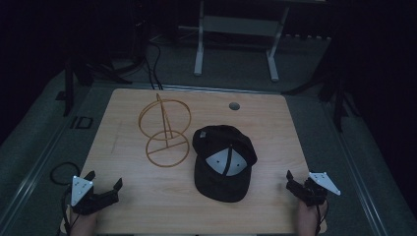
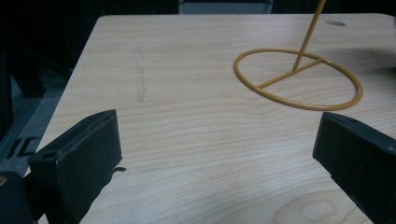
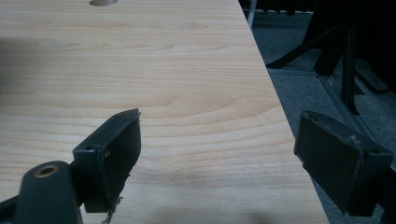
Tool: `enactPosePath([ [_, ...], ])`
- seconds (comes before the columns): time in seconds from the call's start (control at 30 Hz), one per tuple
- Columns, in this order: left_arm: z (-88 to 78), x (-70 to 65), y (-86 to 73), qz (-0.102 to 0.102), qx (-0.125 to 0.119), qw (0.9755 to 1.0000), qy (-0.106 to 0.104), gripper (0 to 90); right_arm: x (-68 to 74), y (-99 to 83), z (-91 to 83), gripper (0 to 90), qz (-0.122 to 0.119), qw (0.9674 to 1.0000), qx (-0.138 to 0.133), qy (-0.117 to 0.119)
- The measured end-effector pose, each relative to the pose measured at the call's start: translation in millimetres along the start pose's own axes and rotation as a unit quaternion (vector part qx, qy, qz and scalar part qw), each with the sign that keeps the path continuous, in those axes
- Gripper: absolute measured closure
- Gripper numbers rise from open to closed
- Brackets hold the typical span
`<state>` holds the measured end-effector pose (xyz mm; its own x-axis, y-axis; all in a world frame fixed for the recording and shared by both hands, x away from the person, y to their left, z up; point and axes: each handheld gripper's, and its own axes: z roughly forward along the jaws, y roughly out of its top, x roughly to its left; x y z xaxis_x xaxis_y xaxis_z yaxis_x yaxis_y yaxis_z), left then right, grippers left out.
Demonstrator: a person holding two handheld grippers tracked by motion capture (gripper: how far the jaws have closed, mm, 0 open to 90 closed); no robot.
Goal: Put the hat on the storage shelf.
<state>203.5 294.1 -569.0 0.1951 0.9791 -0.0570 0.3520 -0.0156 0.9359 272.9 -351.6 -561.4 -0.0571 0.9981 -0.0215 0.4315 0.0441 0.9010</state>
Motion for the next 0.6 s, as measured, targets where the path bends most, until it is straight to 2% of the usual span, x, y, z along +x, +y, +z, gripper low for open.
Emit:
enactPosePath([
  [0.17, 0.4, 0.2, 1.0, -0.002, 0.001, 1.0, 0.002, 1.6, -0.8, -0.7, -1.7, 13.7, 0.009, 0.9999, -0.009, 0.009],
  [0.23, 0.8, 0.0, 1.0, -0.001, 0.002, 1.0, 0.0, 1.6, 0.3, -0.2, -1.4, 13.4, -0.003, 0.9999, -0.007, 0.014],
  [0.37, 1.0, -0.2, 0.9, -0.001, 0.002, 1.0, -0.001, 1.6, 1.7, 4.3, -3.4, 13.4, -0.002, 0.9997, -0.004, 0.025],
  [0.4, 1.2, -0.5, 0.8, 0.0, 0.002, 1.0, -0.003, 1.6, 4.7, 10.9, -6.0, 13.3, -0.016, 0.9996, -0.007, 0.024],
  [0.53, 0.5, 0.0, 1.2, -0.003, 0.0, 1.0, -0.003, 1.6, 9.3, 22.9, -12.2, 13.2, -0.023, 0.999, -0.013, 0.035],
  [0.6, -0.1, 1.1, 1.4, -0.008, -0.002, 1.0, -0.004, 1.6, 17.4, 36.3, -19.2, 12.9, -0.034, 0.9981, -0.014, 0.049],
])
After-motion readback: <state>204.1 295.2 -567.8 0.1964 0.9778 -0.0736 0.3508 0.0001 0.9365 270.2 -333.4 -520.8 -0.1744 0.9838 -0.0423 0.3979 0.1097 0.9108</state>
